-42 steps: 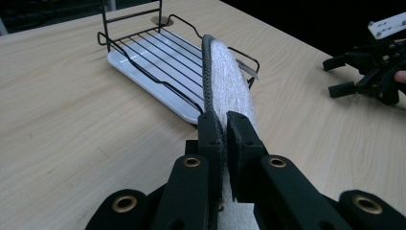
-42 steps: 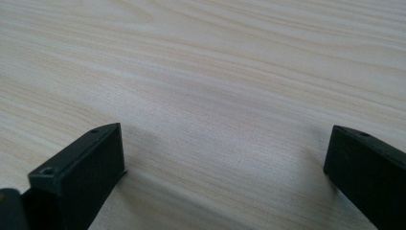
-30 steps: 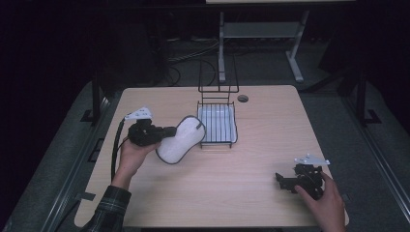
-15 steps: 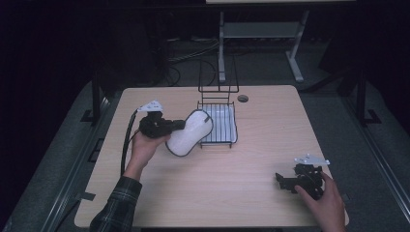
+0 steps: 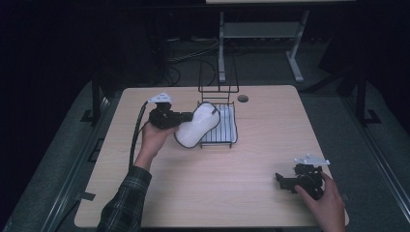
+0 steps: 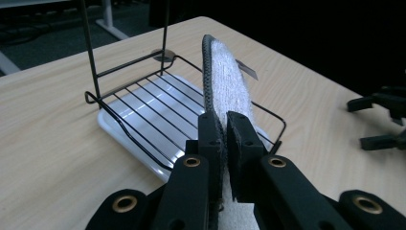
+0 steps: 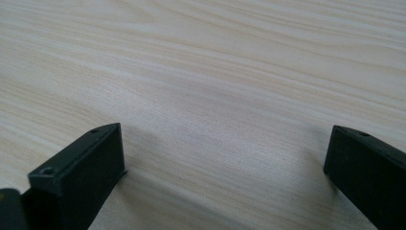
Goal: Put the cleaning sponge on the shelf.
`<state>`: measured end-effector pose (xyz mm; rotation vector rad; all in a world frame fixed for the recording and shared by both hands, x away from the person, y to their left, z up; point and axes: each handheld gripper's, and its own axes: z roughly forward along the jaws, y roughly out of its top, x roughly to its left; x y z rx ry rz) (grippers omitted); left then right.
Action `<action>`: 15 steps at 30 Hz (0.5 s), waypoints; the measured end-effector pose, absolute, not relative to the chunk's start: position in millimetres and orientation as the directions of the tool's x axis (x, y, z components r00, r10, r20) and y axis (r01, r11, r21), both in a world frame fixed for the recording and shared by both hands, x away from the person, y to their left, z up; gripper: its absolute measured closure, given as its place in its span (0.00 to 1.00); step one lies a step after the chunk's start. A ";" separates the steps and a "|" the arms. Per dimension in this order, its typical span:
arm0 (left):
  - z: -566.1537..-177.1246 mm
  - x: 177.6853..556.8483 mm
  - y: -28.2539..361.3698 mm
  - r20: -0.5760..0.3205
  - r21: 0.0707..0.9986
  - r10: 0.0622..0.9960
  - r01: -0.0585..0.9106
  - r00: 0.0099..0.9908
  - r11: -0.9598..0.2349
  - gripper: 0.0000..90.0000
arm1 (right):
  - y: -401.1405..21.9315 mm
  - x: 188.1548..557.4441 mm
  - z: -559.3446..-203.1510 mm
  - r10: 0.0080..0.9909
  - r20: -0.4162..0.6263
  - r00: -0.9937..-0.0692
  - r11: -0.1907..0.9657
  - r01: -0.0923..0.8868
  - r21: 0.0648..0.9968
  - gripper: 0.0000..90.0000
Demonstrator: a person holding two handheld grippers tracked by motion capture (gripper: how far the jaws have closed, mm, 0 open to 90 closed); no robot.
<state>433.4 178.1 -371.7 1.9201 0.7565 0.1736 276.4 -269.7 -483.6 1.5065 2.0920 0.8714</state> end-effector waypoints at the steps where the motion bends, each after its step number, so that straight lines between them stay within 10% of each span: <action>1: -371.5 435.2 177.0 -0.205 0.860 0.573 0.426 0.793 -0.282 0.95 | -269.7 276.3 -483.7 0.945 0.025 -0.327 0.218 0.683 0.697 0.00; 15: -372.2 466.1 151.0 -0.218 0.859 0.573 0.434 0.790 -0.271 0.95 | -269.8 276.3 -483.7 0.945 0.025 -0.327 0.218 0.683 0.697 0.00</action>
